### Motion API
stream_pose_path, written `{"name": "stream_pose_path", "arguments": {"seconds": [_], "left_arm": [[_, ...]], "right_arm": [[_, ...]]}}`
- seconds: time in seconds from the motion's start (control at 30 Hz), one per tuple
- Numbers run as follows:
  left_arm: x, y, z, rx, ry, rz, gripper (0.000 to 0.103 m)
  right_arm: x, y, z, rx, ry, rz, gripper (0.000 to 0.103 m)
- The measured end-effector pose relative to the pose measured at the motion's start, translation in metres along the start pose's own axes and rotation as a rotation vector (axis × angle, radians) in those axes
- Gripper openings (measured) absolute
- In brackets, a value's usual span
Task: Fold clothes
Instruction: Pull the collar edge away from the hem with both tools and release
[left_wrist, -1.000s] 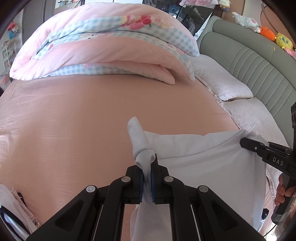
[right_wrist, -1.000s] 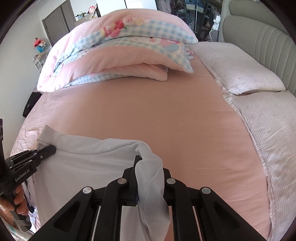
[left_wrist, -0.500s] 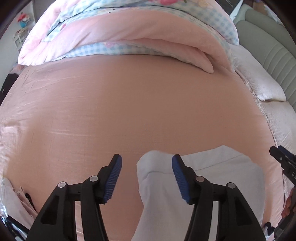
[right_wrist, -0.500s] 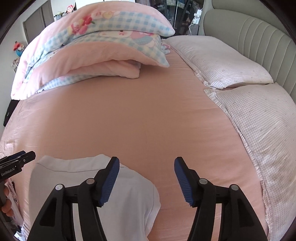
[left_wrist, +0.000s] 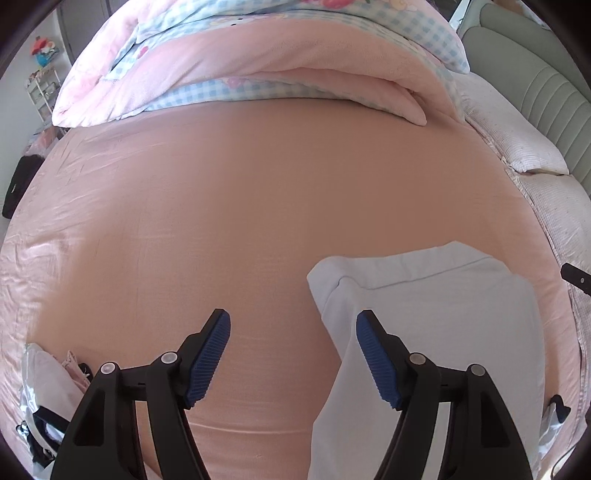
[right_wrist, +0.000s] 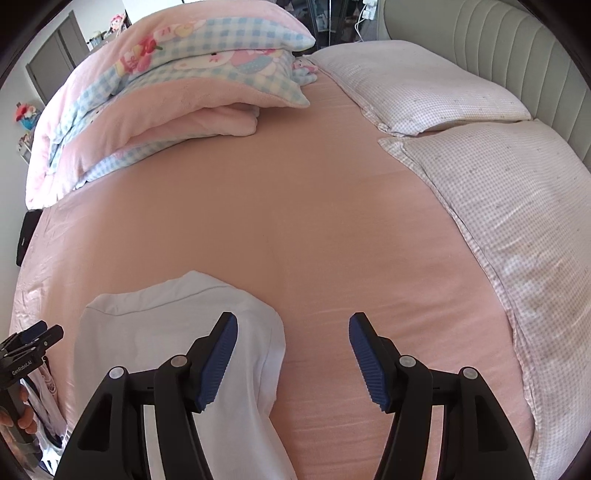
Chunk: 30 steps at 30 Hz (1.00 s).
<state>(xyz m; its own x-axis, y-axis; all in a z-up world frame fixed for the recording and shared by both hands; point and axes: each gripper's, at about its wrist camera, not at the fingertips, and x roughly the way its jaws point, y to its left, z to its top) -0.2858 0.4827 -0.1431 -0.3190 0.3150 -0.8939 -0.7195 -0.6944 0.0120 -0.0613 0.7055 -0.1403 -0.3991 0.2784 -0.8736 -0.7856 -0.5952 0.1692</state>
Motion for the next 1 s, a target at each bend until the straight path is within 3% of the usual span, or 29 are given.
{"name": "stream_pose_path", "arguments": {"seconds": [0.5, 1.0], "left_arm": [[-0.064, 0.027, -0.077, -0.107, -0.004, -0.071, 0.069], [-0.197, 0.017, -0.137, -0.04, -0.152, -0.074, 0.069]], "right_arm": [[-0.07, -0.017, -0.06, 0.042, 0.002, 0.047, 0.062], [-0.2, -0.002, -0.118, -0.048, -0.115, 0.07, 0.062]]}}
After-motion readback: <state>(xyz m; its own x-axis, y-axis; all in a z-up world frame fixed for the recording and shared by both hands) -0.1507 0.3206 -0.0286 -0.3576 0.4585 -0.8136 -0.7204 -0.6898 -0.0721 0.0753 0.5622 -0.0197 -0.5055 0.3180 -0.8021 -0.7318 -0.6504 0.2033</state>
